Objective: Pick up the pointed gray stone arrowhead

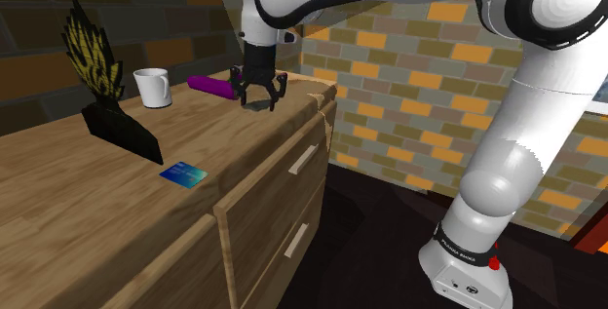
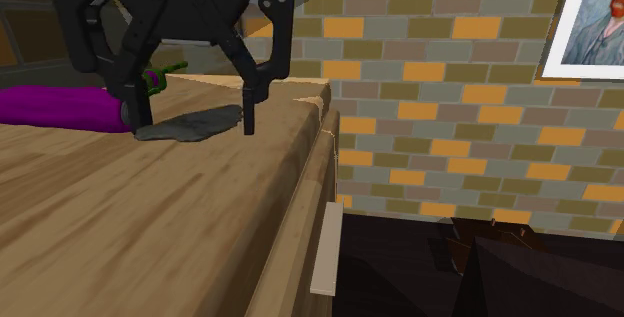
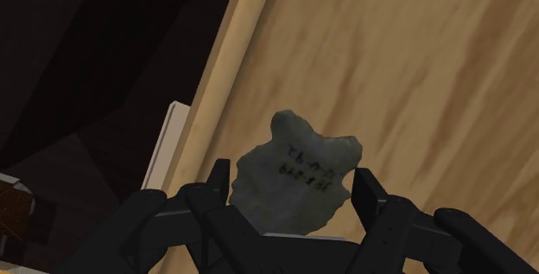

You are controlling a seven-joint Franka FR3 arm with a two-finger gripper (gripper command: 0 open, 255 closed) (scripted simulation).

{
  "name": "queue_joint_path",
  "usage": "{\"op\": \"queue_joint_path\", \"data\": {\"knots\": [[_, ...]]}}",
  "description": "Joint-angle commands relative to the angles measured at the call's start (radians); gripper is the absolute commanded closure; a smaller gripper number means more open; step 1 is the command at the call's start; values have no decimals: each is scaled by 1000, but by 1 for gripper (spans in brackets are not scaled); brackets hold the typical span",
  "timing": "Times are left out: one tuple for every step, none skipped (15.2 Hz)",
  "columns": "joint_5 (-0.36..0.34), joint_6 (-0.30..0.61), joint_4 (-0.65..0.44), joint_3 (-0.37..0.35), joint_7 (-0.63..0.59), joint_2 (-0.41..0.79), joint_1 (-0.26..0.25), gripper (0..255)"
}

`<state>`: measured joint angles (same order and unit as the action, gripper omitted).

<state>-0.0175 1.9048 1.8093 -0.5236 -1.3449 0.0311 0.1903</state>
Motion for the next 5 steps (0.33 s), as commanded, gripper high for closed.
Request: {"op": "queue_joint_path", "data": {"knots": [[2,-26,-24,1,3,-2,1,255],[2,-40,-37,1,4,-3,1,255],[2,-53,-51,1,4,-3,1,255],[2,-55,-52,1,4,-3,1,255],[2,-55,-53,1,4,-3,1,255]]}}
